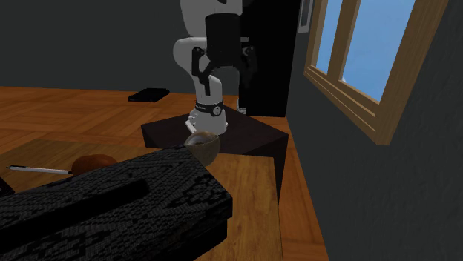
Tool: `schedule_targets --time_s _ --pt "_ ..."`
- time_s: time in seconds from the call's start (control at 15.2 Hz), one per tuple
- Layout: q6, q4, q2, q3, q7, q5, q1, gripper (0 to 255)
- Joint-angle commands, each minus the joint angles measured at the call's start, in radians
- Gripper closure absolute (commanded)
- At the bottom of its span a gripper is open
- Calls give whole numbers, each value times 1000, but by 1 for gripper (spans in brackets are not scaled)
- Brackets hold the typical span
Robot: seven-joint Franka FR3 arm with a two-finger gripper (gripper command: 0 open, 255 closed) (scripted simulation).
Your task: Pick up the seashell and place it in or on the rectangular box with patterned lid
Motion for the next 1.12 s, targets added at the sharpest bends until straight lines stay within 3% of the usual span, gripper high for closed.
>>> schedule_targets --time_s 0.0,0.13,0.66,1.06 --pt "87 -28 35 -27 -9 -25 -28 0" --pt "180 -44 90 -56 -20 -46 -52 0" --pt "338 -71 214 -84 -25 -53 -48 0" --pt "349 -73 224 -85 -26 -53 -47 0"
